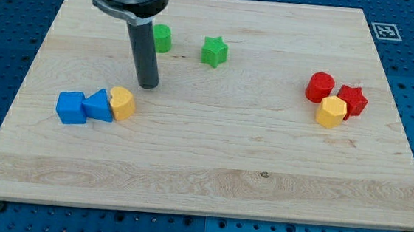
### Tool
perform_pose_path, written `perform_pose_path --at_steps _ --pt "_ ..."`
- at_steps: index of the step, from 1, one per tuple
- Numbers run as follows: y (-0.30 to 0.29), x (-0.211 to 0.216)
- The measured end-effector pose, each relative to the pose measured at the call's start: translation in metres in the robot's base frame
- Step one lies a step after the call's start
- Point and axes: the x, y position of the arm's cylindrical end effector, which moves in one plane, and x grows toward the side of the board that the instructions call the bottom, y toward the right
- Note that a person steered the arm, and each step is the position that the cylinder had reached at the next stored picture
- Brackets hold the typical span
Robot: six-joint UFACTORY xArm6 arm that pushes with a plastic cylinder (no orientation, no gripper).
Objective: Move the yellow hexagon to the bottom of the red star
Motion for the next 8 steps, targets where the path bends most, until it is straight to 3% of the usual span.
perform_pose_path --at_steps 8 --pt "0.206 0.023"
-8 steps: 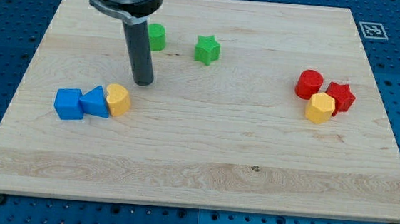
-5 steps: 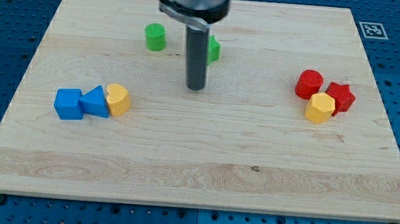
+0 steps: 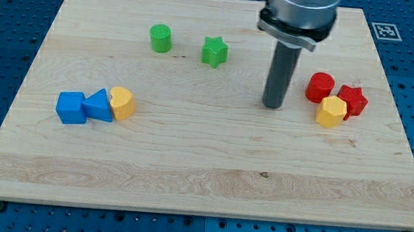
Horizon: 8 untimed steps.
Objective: Move the yellow hexagon to the bottom of the red star
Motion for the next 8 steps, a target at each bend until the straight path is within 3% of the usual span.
perform_pose_path --at_steps 5,8 --pt "0.078 0.021" --pt "0.122 0.099"
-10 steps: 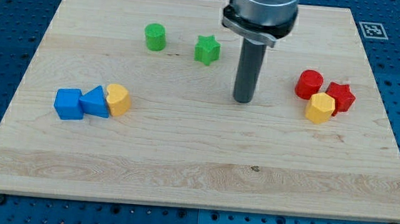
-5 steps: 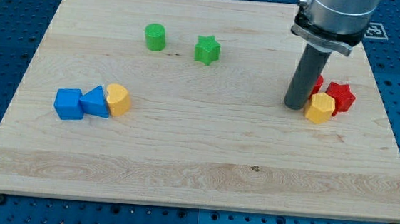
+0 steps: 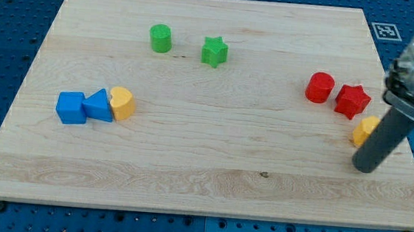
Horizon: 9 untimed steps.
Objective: Move the yellow hexagon to the bottom of the red star
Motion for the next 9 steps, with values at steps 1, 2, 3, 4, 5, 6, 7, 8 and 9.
perform_pose_path --at_steps 1,2,3,4,5,6,7,8,9 --pt "0.045 -0.007" --pt "0.089 -0.012" --pt "0.093 -0.032" --pt "0.093 -0.056" --pt "0.092 -0.061" --pt "0.073 -0.061" --pt "0.071 -0.061" --pt "0.060 -0.061" --pt "0.041 -0.061"
